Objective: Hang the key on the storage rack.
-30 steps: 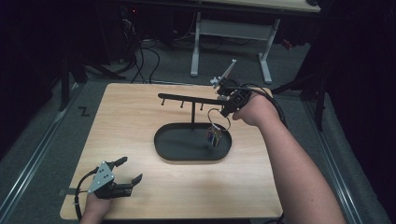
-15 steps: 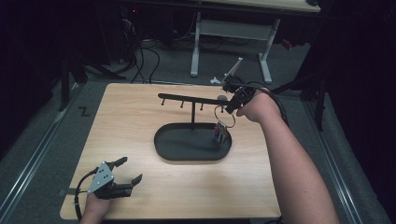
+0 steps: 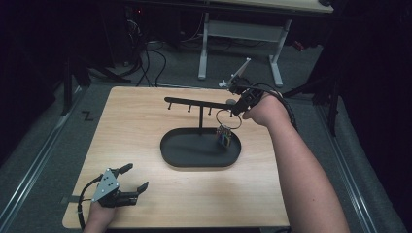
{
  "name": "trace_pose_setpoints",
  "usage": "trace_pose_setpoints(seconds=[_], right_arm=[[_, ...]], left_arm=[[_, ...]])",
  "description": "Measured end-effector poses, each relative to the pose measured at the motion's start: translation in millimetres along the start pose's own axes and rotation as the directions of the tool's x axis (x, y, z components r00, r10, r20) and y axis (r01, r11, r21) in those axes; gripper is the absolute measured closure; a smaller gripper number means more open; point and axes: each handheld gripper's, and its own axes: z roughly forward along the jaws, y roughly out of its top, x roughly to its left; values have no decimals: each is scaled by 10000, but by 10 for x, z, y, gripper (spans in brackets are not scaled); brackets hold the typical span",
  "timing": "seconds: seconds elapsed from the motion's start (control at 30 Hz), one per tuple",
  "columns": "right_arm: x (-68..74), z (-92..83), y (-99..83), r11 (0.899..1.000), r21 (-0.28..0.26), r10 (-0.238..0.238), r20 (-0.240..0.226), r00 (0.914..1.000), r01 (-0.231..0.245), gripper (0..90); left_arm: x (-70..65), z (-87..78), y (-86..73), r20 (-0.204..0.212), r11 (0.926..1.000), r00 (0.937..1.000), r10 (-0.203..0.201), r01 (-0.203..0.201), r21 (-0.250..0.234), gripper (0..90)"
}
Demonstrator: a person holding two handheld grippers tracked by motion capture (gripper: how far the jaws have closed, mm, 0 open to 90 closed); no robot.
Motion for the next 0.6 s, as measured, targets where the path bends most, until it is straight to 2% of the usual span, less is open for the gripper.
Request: trace_pose_setpoints(seconds=[0.1,0.13,0.17,0.23,0.27,0.3,0.43,0.5,0.6], right_arm=[[32,-8,-21,9999,108,97,108,9999,-98,800],[24,-3,-30,10000,23,-17,120,9999,17,779],[34,-2,-41,9998,56,171,108,9998,-171,761],[28,14,-58,10000,43,16,16,10000,-16,736],[45,17,-69,9997,111,221,29,9998,-221,711],[40,26,-74,9999,90,79,50,10000,-79,685],[41,53,-93,9997,184,159,197,9997,-163,585],[44,59,-100,9991,120,394,239,9989,-397,564],[36,80,-116,9994,87,318,361,9988,-321,534]], left_arm=[[-2,1,0,1,10000,10000,9,-9,16,150],[-3,1,0,3,10000,10000,11,-11,21,150],[-3,1,0,-1,10000,10000,14,-14,24,150],[-5,2,0,-2,10000,10000,-7,7,2,150],[-5,2,0,0,10000,10000,-5,5,3,150],[-6,1,0,3,10000,10000,2,-2,2,150],[-7,-6,-1,18,10000,10000,53,-53,27,150],[-8,-6,-1,21,10000,10000,56,-56,28,150],[-7,-6,-1,17,10000,10000,49,-49,26,150]])
